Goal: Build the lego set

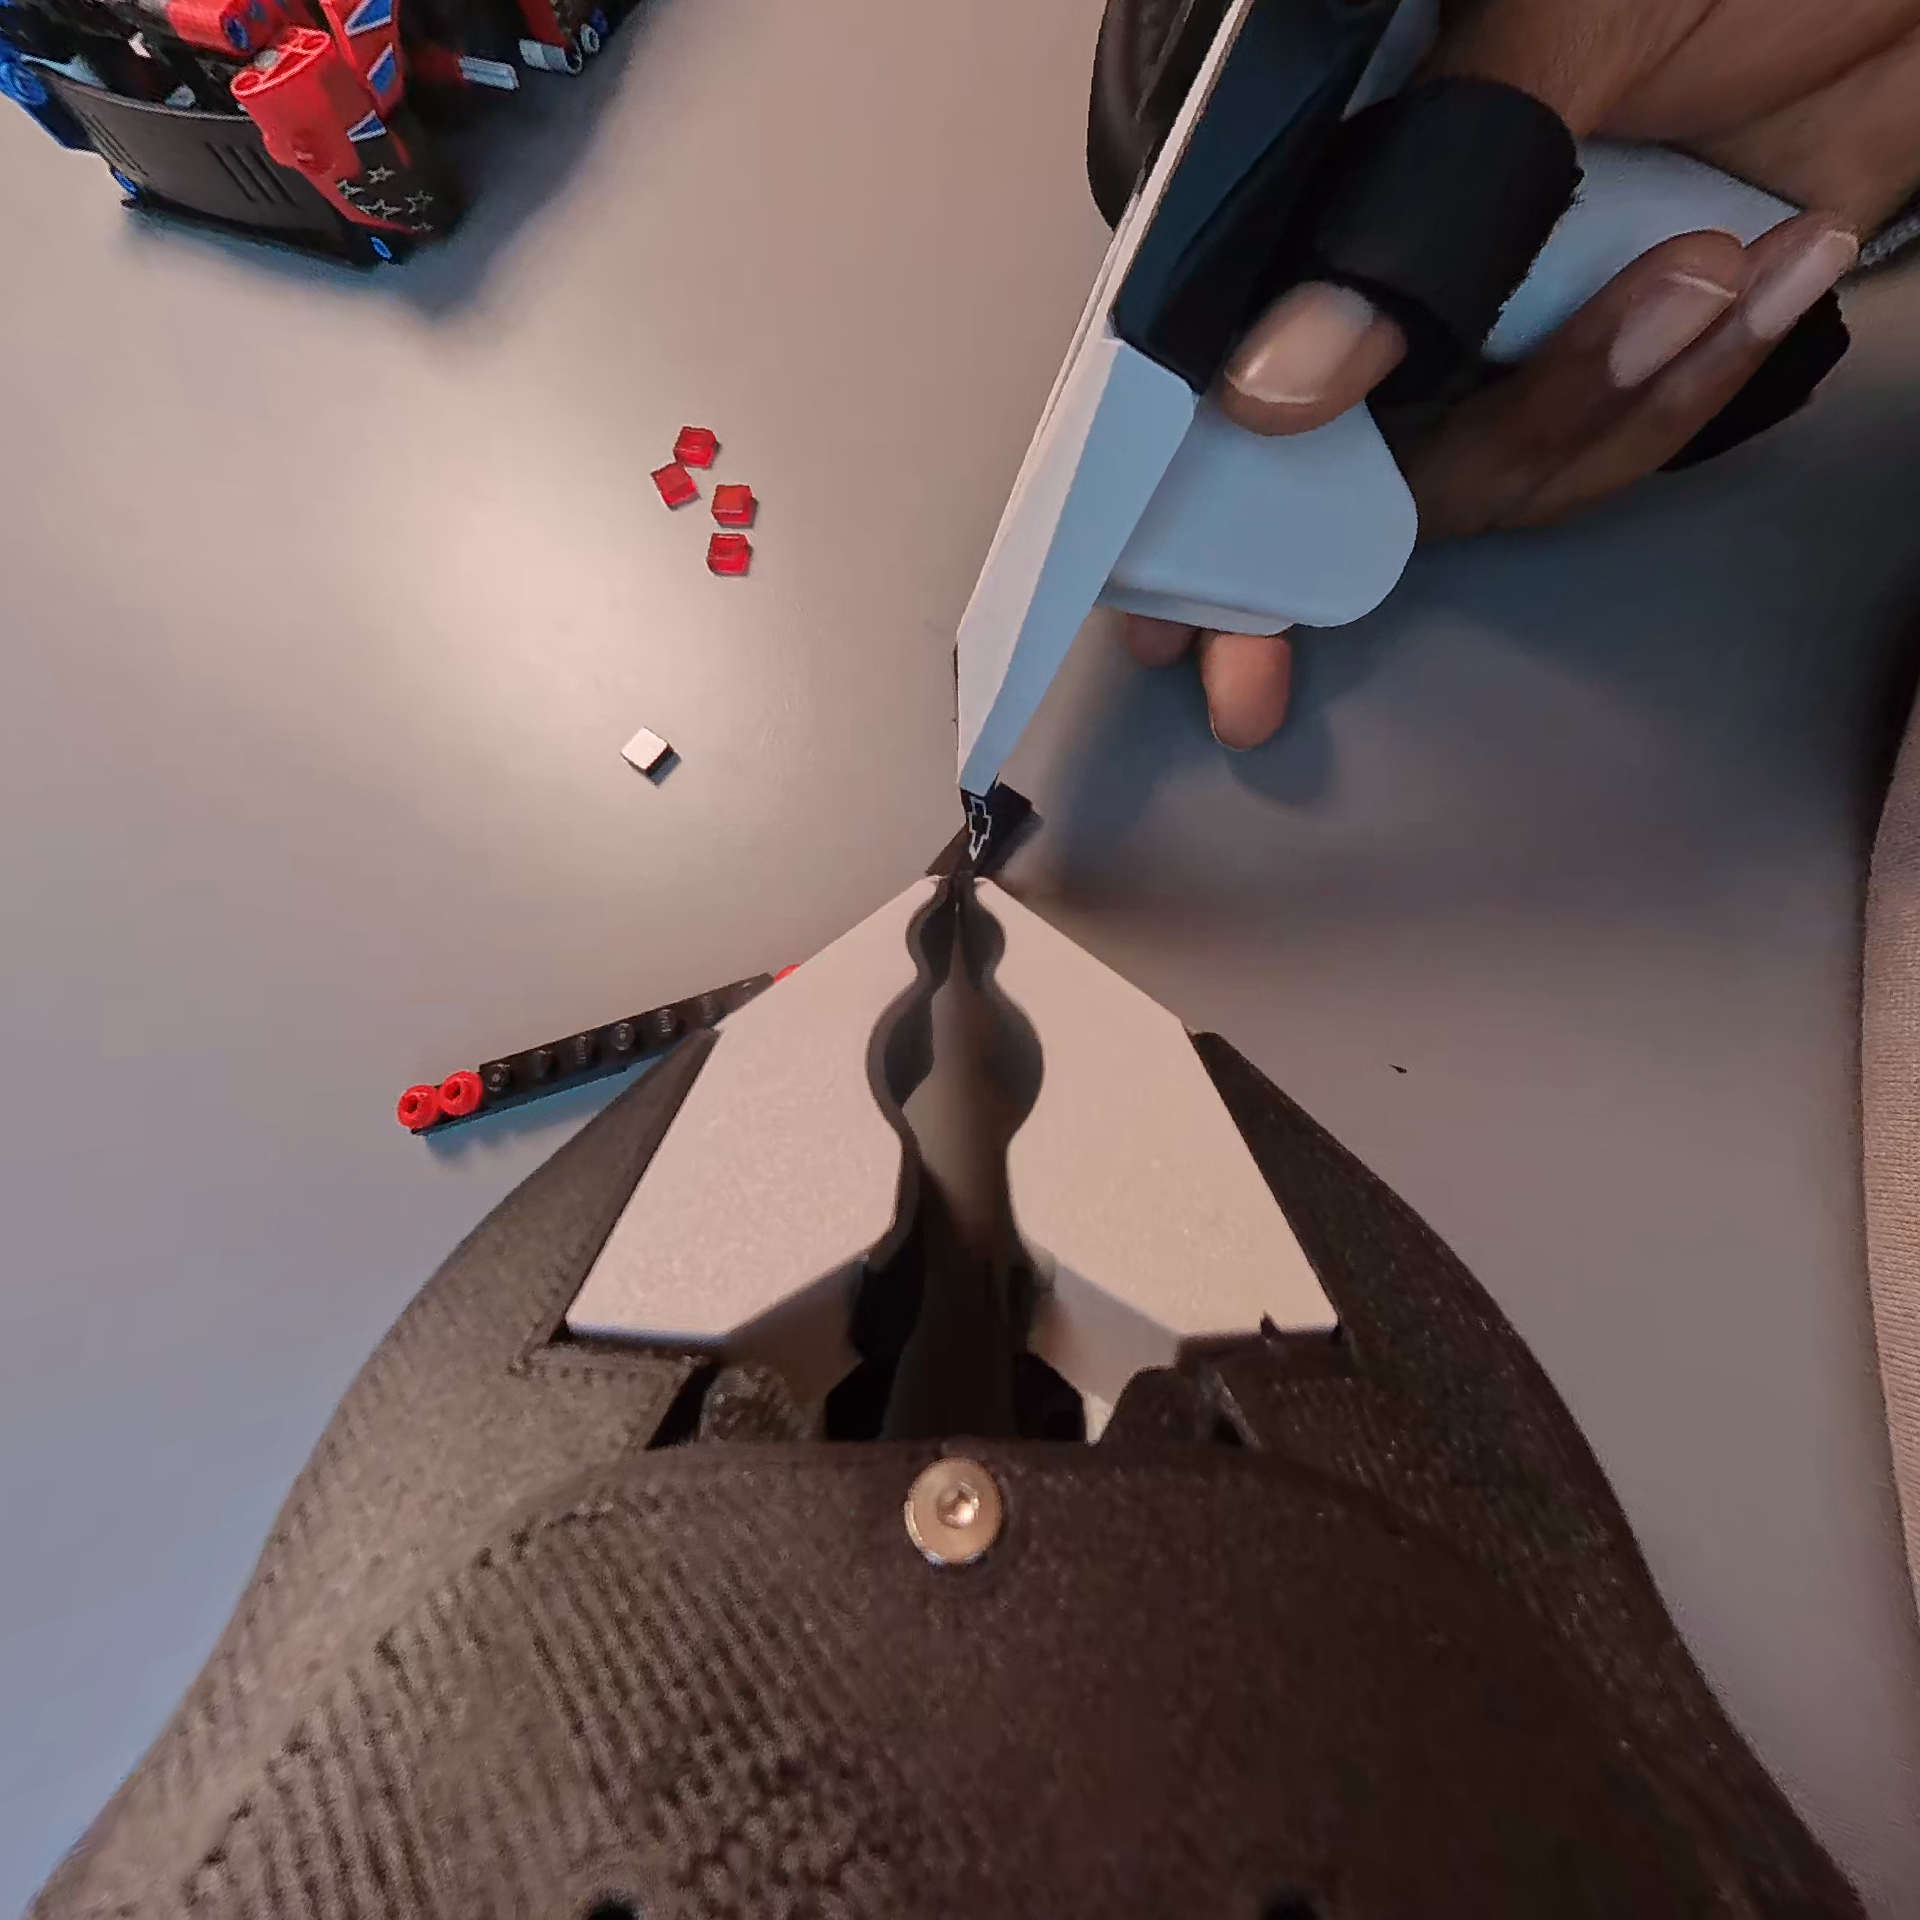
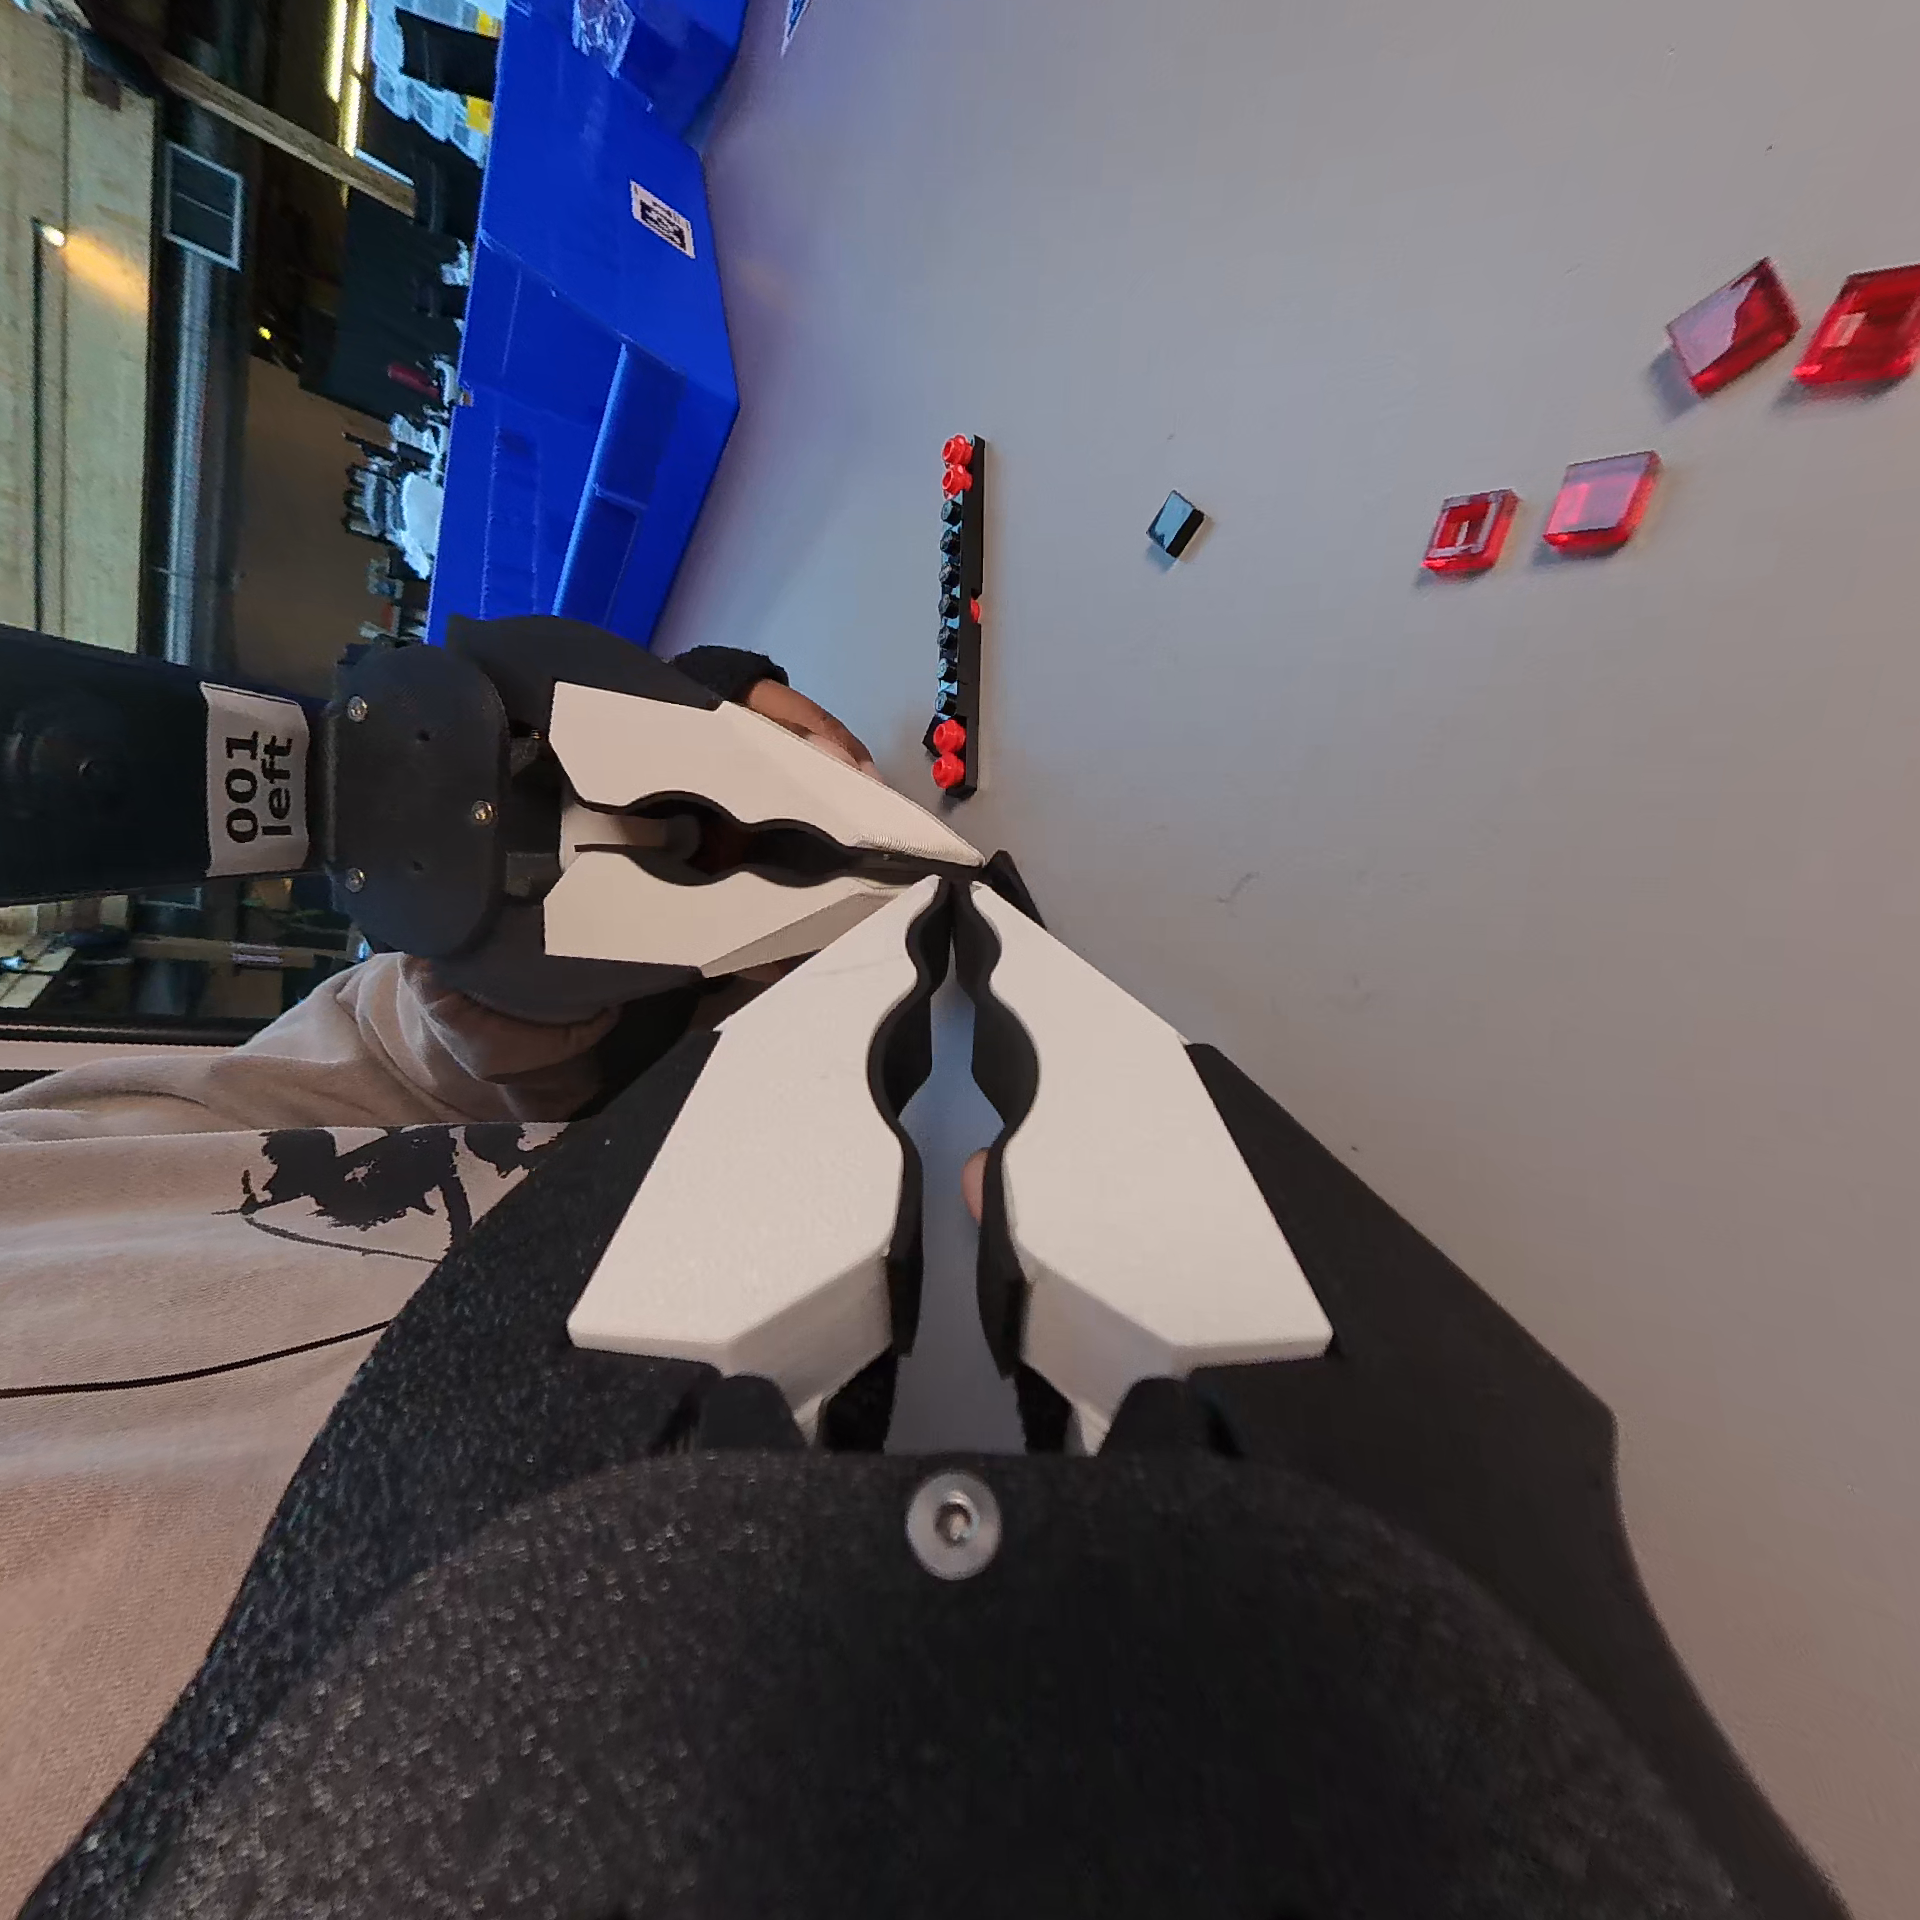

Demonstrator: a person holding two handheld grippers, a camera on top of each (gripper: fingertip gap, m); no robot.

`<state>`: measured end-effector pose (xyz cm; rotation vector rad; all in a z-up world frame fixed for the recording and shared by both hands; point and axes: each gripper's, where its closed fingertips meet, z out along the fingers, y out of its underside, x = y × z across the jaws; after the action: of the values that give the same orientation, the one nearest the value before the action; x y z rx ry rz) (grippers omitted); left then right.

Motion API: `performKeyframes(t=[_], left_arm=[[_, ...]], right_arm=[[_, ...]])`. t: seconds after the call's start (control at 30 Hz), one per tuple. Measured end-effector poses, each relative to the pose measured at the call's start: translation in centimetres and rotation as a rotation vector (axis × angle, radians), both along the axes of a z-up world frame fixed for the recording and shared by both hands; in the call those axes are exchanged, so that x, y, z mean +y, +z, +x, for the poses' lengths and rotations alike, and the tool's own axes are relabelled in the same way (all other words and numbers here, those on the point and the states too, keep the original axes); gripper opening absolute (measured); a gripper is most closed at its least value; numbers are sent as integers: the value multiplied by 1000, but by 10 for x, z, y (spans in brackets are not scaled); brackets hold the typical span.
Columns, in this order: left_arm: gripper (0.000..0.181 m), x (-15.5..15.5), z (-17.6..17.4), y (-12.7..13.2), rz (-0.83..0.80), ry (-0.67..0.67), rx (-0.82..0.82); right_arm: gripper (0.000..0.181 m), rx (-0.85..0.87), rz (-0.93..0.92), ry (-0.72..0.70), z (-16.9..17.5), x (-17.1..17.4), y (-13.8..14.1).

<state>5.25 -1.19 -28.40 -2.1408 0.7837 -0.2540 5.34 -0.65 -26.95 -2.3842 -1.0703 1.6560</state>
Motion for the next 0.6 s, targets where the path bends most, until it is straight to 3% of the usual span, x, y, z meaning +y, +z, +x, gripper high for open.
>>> performKeyframes(t=[0.33, 0.5, 0.6], left_arm=[[14, -7, 4, 6, -47, -54, -124], [25, -2, -1, 2, -57, -130, -64], [23, -1, 5, 3, -78, -207, -58]], right_arm=[[0, 57, -44, -50, 2, 3, 8], [0, 85, -33, -64, 5, 7, 14], [0, 94, -31, -76, 10, 10, 16]])
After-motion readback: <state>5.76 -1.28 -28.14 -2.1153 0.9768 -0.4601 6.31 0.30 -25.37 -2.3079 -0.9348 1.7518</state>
